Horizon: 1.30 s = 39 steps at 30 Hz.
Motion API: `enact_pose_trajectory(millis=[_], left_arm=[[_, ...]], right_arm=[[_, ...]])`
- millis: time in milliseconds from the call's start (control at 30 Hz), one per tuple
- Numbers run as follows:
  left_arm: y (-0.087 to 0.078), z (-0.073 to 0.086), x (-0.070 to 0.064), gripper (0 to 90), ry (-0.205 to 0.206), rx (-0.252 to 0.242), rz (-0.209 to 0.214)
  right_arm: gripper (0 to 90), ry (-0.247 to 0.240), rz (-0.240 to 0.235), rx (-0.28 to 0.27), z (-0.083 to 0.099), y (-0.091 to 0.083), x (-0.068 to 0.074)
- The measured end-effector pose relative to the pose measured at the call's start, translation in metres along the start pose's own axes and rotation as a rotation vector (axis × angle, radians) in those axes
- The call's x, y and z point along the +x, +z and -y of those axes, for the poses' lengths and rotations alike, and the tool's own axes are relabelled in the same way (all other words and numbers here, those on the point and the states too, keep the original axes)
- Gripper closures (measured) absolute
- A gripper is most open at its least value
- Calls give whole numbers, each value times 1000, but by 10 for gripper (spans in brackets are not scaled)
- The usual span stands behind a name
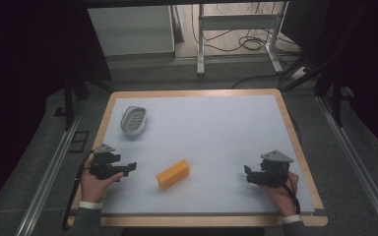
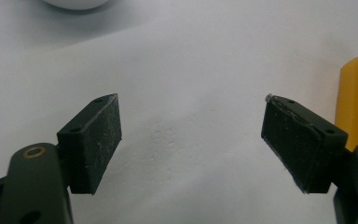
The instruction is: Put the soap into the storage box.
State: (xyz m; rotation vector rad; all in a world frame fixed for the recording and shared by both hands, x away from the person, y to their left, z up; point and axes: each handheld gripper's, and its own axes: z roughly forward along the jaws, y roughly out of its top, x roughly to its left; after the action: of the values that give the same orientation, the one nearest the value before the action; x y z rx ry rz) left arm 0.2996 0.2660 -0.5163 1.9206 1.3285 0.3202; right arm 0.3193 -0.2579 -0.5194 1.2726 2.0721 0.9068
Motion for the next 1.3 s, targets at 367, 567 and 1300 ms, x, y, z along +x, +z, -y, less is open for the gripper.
enact_pose_trajectory(millis=[367,567,1300], left_arm=[[-4,-2,-4,213,19,-11,-23],[-5,-2,-3,206,7,-22,-22],[-25,-31,-23,205,71,-16,5]], right_arm=[[48,52,-21,-40,1,-14,-10],[48,56,-51,-67,2,-17,-12],[53,68,9,-59,2,-27,-22]])
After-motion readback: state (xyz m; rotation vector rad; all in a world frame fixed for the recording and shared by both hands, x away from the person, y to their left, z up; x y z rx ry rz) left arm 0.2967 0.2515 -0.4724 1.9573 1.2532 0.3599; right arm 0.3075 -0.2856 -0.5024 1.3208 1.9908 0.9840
